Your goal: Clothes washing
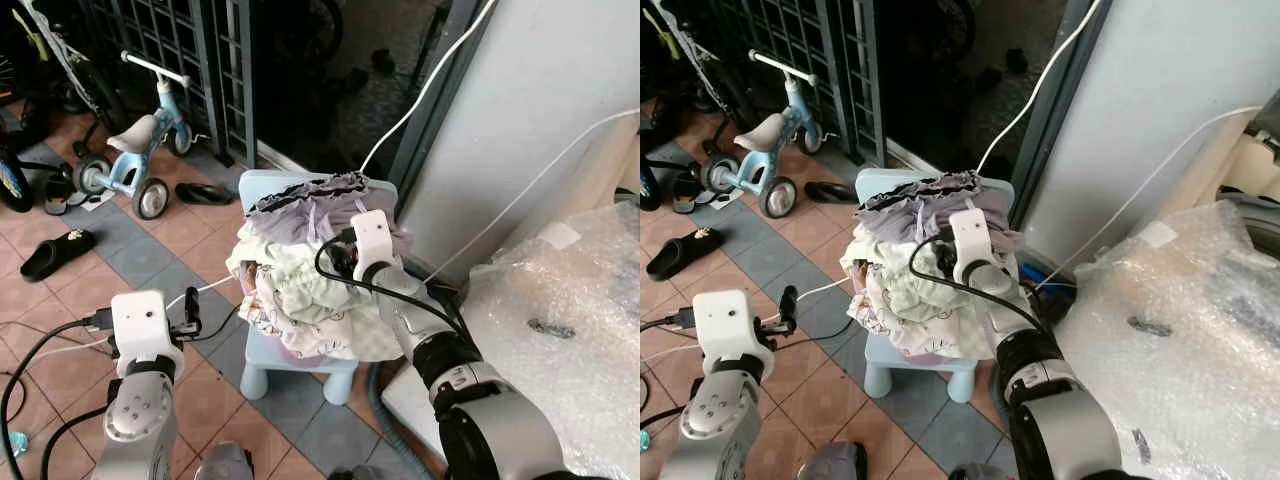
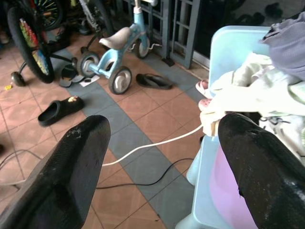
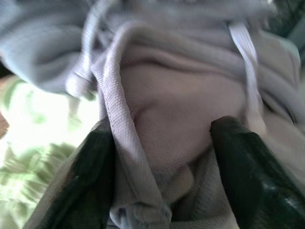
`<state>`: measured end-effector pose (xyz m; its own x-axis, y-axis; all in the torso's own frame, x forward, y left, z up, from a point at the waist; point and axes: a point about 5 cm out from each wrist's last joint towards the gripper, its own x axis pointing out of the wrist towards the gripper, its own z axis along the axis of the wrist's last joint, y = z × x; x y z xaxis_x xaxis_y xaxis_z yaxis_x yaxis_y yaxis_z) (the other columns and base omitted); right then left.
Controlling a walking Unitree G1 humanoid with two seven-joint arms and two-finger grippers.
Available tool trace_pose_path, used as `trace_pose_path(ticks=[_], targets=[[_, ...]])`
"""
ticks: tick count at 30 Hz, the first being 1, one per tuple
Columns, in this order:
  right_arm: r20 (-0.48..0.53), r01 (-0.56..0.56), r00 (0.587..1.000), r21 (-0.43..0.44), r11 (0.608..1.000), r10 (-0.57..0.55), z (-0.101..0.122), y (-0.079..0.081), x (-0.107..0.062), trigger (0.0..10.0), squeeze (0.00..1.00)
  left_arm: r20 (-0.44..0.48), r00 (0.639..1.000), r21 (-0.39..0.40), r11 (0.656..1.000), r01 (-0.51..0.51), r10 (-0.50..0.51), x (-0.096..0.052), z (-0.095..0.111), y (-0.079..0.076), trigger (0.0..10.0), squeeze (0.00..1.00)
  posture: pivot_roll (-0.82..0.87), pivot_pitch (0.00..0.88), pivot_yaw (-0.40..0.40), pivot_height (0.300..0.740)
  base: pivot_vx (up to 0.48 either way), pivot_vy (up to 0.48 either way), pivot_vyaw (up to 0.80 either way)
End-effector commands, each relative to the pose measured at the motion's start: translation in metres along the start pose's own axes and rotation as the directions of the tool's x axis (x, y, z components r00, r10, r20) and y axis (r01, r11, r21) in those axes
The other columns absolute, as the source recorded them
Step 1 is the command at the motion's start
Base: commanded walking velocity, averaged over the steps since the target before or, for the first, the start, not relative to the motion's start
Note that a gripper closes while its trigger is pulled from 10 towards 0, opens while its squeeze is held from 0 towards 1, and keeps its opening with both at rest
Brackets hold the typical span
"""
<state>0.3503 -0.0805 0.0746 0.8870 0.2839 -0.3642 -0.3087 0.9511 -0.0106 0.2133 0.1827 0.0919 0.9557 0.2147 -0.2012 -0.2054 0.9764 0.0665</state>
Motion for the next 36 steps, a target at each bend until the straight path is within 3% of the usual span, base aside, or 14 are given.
trace_pose_path(ticks=[1, 16, 25, 32, 34, 36], targets=[[-0.019, 0.019, 1.0, 0.018, 1.0, -0.019, 0.0, -0.004, 0.001, 0.0, 0.0, -0.011, 1.0, 0.007, 1.0, -0.006, 0.006, 0.001, -0.001, -0.001, 10.0, 0.0, 0.17, 0.089, -0.102, 0.74, 0.0, 0.0, 0.0], [-0.008, -0.011, 1.0, 0.049, 0.999, 0.011, 0.004, -0.004, 0.002, 0.0, 0.0, -0.012, 1.0, -0.014, 1.0, -0.02, 0.02, 0.014, -0.002, -0.005, 10.0, 0.0, 0.11, 0.058, -0.113, 0.74, 0.0, 0.0, 0.0], [0.074, -0.083, 0.994, 0.07, 0.994, 0.078, 0.008, 0.0, -0.001, 0.0, 0.0, 0.0, 1.0, 0.007, 1.0, -0.01, 0.01, 0.023, -0.002, -0.006, 10.0, 0.0, 0.11, 0.023, -0.098, 0.74, 0.0, 0.0, 0.0], [0.063, -0.076, 0.995, 0.084, 0.994, 0.071, -0.007, -0.006, -0.007, 0.0, 0.0, 0.015, 1.0, 0.047, 0.999, 0.008, -0.009, 0.029, -0.002, -0.005, 10.0, 0.0, 0.11, 0.0, -0.072, 0.74, 0.0, 0.0, 0.0], [0.113, -0.086, 0.991, 0.108, 0.99, 0.074, -0.003, -0.006, -0.009, 0.0, 0.0, 0.018, 1.0, 0.054, 0.998, 0.014, -0.015, 0.031, -0.002, -0.005, 10.0, 0.0, 0.1, 0.0, -0.058, 0.74, 0.0, 0.0, 0.0], [0.229, -0.092, 0.972, 0.132, 0.987, 0.06, 0.013, -0.007, -0.013, 0.0, 0.0, 0.028, 0.999, 0.054, 0.998, 0.02, -0.022, 0.033, 0.0, -0.006, 10.0, 0.0, 0.1, 0.0, -0.052, 0.74, 0.0, 0.0, 0.0]])
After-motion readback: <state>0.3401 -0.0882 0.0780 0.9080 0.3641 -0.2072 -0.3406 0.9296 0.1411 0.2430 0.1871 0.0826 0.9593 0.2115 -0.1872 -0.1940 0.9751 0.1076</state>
